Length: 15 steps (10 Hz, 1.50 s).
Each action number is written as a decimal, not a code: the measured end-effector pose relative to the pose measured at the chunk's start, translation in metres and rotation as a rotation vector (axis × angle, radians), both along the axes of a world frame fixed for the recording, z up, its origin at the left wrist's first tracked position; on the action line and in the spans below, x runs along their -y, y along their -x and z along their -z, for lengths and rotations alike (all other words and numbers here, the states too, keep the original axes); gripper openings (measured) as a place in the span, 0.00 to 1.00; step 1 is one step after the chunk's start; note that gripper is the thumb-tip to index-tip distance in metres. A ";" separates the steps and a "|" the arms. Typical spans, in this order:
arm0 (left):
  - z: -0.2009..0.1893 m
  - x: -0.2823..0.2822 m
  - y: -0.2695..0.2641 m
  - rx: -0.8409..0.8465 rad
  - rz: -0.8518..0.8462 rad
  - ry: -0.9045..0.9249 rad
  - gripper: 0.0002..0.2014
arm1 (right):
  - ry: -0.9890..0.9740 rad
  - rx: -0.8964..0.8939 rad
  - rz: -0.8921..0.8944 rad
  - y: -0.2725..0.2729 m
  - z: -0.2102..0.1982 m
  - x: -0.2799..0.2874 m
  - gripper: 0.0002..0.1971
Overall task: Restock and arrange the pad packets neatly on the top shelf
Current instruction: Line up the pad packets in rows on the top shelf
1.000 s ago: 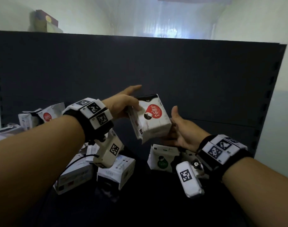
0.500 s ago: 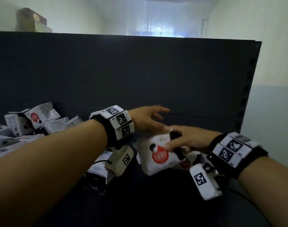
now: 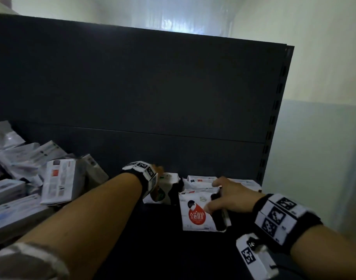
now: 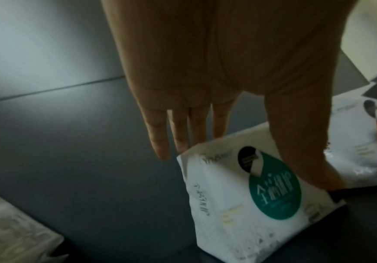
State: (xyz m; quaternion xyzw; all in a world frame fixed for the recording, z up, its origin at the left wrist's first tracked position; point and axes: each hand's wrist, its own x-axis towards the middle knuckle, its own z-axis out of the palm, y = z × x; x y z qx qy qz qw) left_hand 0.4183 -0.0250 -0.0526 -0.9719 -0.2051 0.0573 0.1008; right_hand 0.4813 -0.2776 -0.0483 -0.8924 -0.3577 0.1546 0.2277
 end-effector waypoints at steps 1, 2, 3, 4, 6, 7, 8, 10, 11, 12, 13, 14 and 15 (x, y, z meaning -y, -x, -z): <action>-0.007 0.008 0.008 -0.010 -0.001 -0.072 0.45 | 0.014 0.004 -0.027 0.004 -0.001 -0.003 0.51; -0.019 0.010 0.023 -0.098 -0.024 -0.132 0.26 | 0.029 0.067 -0.065 0.013 -0.005 -0.017 0.31; -0.032 0.001 0.037 -0.178 -0.038 -0.222 0.23 | 0.054 0.120 -0.045 0.021 -0.007 -0.043 0.29; -0.034 -0.015 0.046 -0.188 -0.042 -0.311 0.24 | 0.085 0.225 -0.027 0.025 -0.005 -0.068 0.30; -0.028 -0.051 0.039 -0.196 -0.160 -0.267 0.21 | 0.143 0.567 -0.016 0.019 0.020 -0.134 0.27; -0.014 -0.064 0.031 -0.118 -0.238 -0.184 0.20 | 0.178 0.551 0.034 0.007 0.032 -0.154 0.26; -0.014 -0.073 0.026 -0.047 -0.352 -0.208 0.25 | 0.257 0.713 0.054 0.001 0.037 -0.160 0.23; -0.020 -0.075 0.020 -0.111 -0.130 -0.075 0.20 | 0.306 0.651 0.058 -0.002 0.022 -0.156 0.18; -0.029 -0.053 0.021 -0.207 -0.093 -0.188 0.33 | 0.283 0.464 0.048 -0.015 -0.008 -0.134 0.20; -0.042 -0.025 0.004 -0.073 0.125 0.035 0.35 | 0.132 0.373 0.137 -0.043 -0.043 -0.074 0.18; -0.037 0.019 -0.021 -0.019 0.313 0.121 0.33 | 0.216 0.375 0.228 -0.074 -0.043 -0.019 0.20; -0.025 0.042 -0.037 -0.080 0.320 0.046 0.36 | 0.352 0.390 0.230 -0.086 -0.028 0.008 0.22; -0.008 0.052 -0.048 -0.045 0.261 -0.061 0.28 | 0.346 0.367 0.208 -0.096 -0.005 0.028 0.31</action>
